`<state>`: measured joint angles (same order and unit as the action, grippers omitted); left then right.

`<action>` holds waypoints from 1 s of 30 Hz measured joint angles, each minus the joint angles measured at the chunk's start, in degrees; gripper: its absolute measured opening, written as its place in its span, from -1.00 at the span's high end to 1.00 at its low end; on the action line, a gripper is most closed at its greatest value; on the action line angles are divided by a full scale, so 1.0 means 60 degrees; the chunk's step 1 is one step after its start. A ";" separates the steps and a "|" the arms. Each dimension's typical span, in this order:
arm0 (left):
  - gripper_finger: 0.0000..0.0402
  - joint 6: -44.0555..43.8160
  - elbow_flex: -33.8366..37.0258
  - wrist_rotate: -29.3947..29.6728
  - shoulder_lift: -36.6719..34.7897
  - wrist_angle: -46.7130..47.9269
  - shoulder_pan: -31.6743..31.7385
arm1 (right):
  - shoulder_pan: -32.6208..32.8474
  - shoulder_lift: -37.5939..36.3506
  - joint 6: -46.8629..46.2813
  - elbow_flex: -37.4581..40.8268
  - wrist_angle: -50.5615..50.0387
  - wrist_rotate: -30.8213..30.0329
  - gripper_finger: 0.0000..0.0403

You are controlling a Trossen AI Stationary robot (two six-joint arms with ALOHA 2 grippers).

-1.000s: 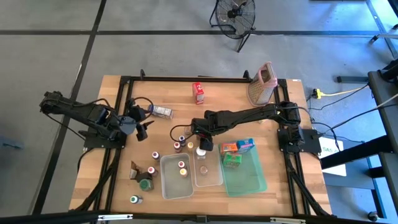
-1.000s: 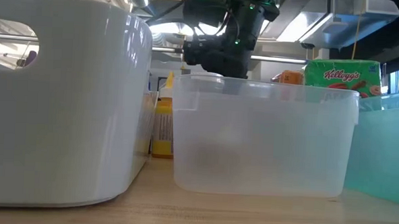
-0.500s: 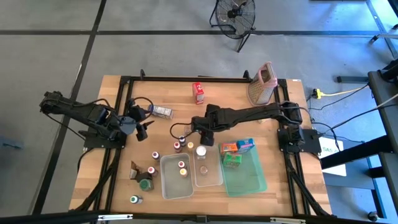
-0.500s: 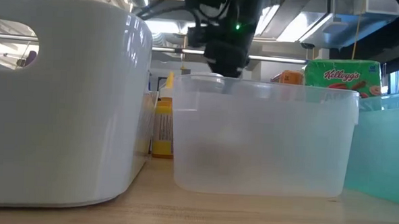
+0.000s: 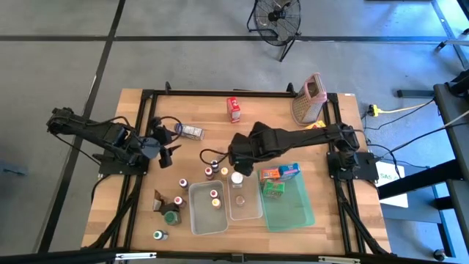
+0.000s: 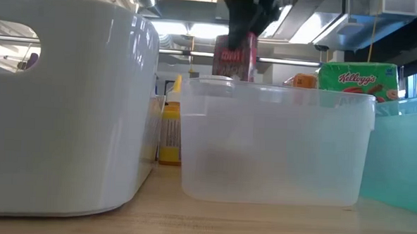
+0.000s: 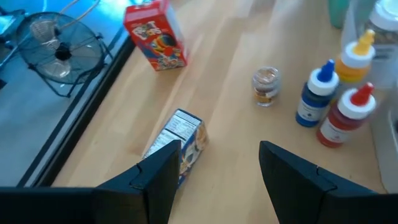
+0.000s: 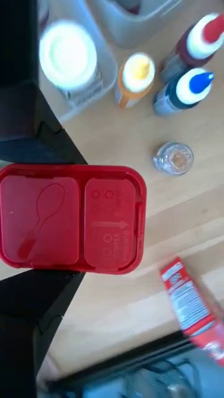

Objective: Pick & Place Kitchen Items
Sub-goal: Put the red seasoning can into the transparent bin

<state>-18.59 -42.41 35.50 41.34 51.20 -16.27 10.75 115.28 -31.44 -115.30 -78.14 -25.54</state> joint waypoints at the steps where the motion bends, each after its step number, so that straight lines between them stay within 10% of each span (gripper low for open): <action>1: -0.06 0.0130 0.0000 -0.0089 0.0000 -0.0003 -0.0003 | 0.0097 0.0000 -0.0391 -0.0126 -0.0196 0.0003 -0.10; 30: -0.06 0.1847 0.0000 -0.2228 0.0000 0.0008 -0.0003 | 0.2341 0.0119 -0.9195 -0.0857 -0.1303 0.0348 -0.10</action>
<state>-7.51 -42.41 22.13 41.34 51.24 -16.29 24.80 116.00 -86.61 -120.44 -85.96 -23.45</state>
